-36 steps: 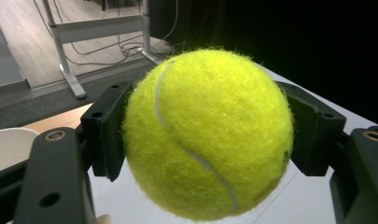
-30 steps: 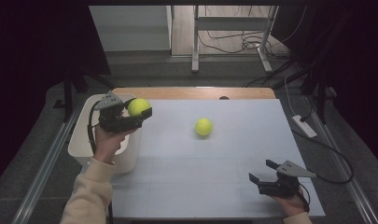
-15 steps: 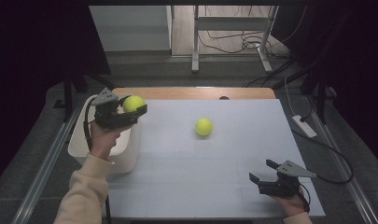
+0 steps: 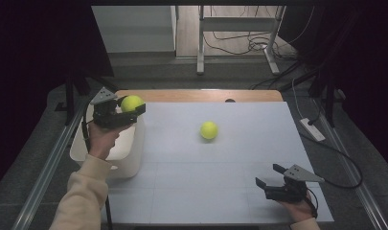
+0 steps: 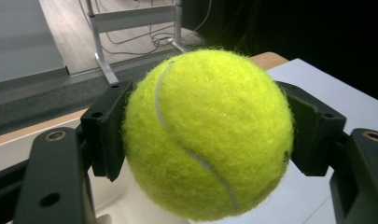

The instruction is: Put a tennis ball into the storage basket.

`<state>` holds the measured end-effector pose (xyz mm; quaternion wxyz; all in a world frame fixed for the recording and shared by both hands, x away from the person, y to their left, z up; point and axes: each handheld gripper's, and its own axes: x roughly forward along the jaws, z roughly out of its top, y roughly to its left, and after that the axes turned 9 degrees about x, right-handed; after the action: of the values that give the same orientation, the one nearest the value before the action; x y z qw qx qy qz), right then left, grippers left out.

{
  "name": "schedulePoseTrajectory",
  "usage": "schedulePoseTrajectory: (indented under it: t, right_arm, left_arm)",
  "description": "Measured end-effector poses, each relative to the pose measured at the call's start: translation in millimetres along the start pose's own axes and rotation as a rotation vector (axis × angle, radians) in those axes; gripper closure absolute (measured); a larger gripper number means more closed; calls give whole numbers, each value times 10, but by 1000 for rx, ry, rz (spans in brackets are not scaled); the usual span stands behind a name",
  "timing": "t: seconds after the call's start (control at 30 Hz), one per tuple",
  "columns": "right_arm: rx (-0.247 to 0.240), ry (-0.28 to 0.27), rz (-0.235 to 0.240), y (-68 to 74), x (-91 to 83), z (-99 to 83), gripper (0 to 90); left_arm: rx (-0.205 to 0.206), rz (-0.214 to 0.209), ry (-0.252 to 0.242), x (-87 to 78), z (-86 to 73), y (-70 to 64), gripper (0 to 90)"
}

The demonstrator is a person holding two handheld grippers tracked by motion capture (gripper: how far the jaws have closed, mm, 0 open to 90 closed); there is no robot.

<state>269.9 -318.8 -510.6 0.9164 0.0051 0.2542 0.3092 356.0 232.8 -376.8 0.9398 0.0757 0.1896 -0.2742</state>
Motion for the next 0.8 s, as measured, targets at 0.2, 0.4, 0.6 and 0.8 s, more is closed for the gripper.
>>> schedulePoseTrajectory:
  t: [0.2,0.4,0.6,0.8]
  right_arm:
    - [-1,1,1,1,0,0,105]
    - [0,-1,1,-2,1,-3,105]
    - [2,-1,0,-1,4,-3,105]
    - [0,0,0,-1,7,-3,105]
  left_arm:
    - [-23,15,7,19,-14,89,267]
    - [-45,29,21,36,-17,187,267]
    - [-45,45,45,58,-17,234,267]
    - [-54,62,62,64,-16,298,267]
